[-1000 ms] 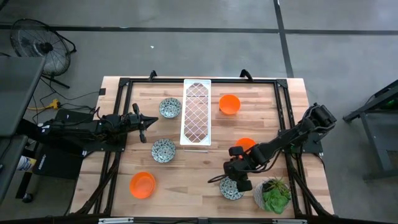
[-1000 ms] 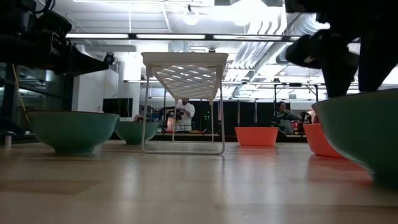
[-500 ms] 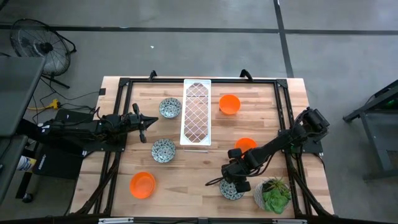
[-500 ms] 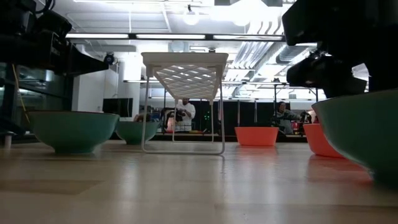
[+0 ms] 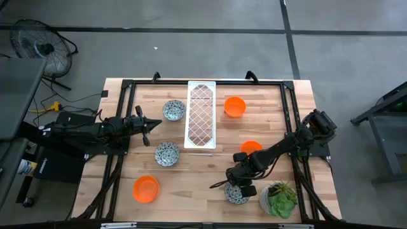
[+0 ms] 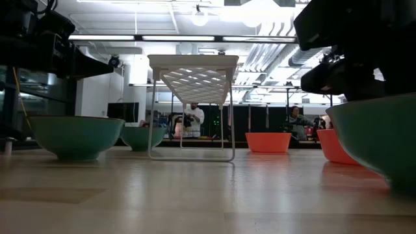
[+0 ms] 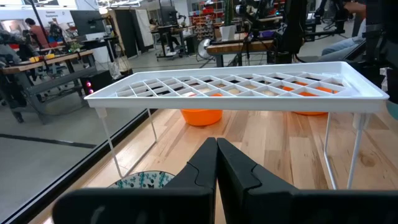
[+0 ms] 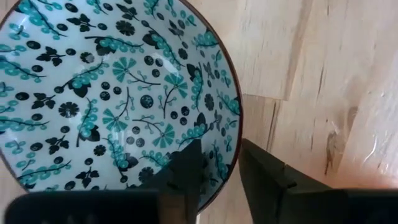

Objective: Pick & Place Mini bowls
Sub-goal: Put the bottom right white bowl on the shelf

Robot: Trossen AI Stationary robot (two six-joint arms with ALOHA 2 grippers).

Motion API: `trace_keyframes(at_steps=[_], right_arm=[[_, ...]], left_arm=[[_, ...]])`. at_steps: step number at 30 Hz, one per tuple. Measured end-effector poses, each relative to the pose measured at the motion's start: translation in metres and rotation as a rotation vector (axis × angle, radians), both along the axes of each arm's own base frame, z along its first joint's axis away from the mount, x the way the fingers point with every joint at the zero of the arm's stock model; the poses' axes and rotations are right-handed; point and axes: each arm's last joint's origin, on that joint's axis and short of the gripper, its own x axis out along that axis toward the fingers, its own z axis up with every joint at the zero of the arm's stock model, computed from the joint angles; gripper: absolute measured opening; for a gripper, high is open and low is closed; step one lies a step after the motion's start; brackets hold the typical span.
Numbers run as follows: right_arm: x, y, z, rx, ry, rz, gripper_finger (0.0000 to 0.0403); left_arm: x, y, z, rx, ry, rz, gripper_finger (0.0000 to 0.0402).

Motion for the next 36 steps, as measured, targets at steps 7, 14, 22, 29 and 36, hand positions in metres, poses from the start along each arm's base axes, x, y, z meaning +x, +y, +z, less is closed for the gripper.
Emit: trace_keyframes(at_steps=[7,14,22,29,36], right_arm=[[0.002,-0.003,0.000,0.035,0.016,-0.002,0.0035],[0.002,-0.002,0.010,0.060,0.015,-0.004,0.0007],[0.010,-0.008,0.050,0.011,0.043,-0.034,0.0003],[0.018,-0.032,0.103,-0.027,0.105,-0.077,0.0002],[0.028,-0.089,0.156,-0.068,0.078,-0.170,0.0001]], left_arm=[[0.000,0.000,0.000,0.000,0.000,0.000,0.0001],[0.000,0.000,0.000,0.000,0.000,0.000,0.0001],[0.000,0.000,0.000,0.000,0.001,0.000,0.0001],[0.000,0.000,0.000,0.000,0.000,0.000,0.0001],[0.000,0.000,0.000,0.000,0.001,0.001,0.0001]])
